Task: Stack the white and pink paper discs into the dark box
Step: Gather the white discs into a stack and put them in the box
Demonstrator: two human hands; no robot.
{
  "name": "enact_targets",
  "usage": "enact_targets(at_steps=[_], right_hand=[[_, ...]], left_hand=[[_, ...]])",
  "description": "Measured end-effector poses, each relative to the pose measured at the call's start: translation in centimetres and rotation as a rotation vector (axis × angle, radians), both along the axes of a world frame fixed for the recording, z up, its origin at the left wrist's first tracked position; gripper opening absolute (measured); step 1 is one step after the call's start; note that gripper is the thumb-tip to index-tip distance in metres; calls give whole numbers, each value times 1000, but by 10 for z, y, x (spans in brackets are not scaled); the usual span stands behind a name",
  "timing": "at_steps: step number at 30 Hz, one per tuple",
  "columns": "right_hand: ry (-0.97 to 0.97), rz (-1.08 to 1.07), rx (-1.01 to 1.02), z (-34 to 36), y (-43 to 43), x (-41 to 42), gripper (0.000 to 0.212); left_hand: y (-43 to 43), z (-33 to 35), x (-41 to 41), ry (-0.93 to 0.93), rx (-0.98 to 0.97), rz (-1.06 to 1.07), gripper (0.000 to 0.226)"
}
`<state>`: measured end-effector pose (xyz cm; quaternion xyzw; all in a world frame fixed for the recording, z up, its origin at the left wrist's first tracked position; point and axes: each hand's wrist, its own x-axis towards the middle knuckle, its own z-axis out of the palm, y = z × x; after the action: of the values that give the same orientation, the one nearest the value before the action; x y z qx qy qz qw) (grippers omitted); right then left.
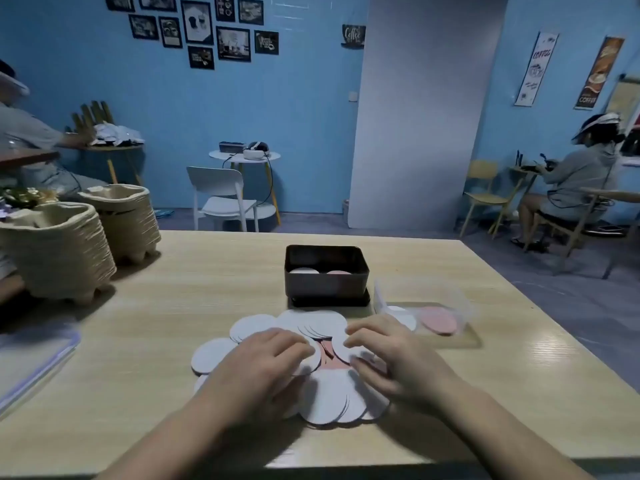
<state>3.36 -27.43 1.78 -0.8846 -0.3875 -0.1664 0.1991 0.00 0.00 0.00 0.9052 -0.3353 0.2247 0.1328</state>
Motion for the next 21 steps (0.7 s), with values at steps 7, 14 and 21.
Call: enact_targets(at_steps=[7, 14, 21], right_hand=[[209, 5, -179, -1, -5, 32, 18], [311, 65, -265, 12, -8, 38, 23], [259, 34, -191, 2, -17, 40, 22]], left_hand=[[17, -2, 37, 193, 29, -25, 32], [21, -8, 41, 276, -52, -26, 43], [22, -10, 44, 293, -118, -23, 51]])
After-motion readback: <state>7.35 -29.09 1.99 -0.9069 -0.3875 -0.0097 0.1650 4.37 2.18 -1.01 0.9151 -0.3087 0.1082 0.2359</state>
